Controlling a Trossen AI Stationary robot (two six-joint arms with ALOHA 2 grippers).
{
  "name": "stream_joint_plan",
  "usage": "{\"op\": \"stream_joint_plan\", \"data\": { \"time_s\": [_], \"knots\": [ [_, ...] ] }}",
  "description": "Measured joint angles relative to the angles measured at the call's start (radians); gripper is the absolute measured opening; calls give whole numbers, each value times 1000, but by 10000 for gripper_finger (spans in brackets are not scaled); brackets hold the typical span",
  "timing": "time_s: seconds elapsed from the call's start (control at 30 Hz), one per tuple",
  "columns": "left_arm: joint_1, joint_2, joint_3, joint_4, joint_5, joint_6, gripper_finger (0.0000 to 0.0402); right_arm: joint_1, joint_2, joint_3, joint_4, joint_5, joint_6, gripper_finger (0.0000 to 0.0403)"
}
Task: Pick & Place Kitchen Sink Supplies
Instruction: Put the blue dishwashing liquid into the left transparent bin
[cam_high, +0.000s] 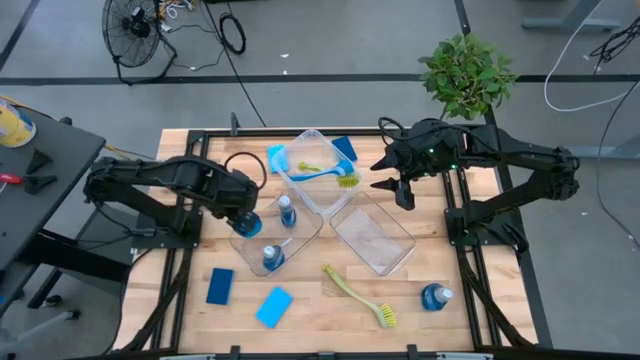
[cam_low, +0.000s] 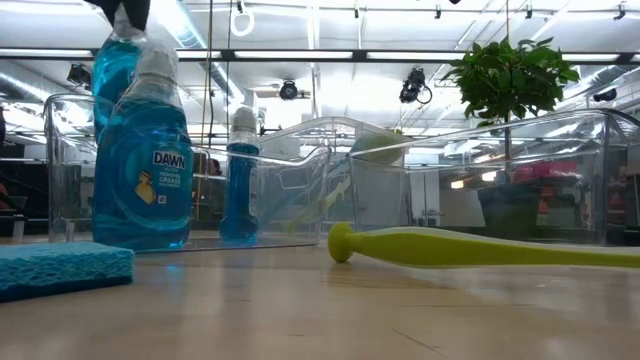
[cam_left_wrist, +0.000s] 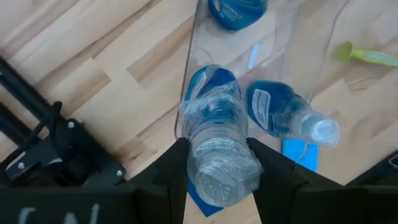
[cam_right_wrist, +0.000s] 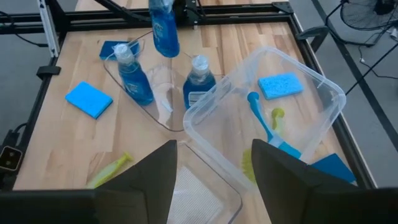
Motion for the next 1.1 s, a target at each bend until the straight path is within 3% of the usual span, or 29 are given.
{"op": "stream_joint_plan", "data": {
  "time_s": [0.57,0.87,1.1],
  "knots": [
    [-6,130,1,21,-19,69,148,0,0,0,5,0,0,208],
    [-17,149,-3,49,-44,8,147,0,0,0,6,0,-16,208],
    [-34,156,-75,125,-30,-39,146,0,0,0,5,0,-19,208]
  ]
}}
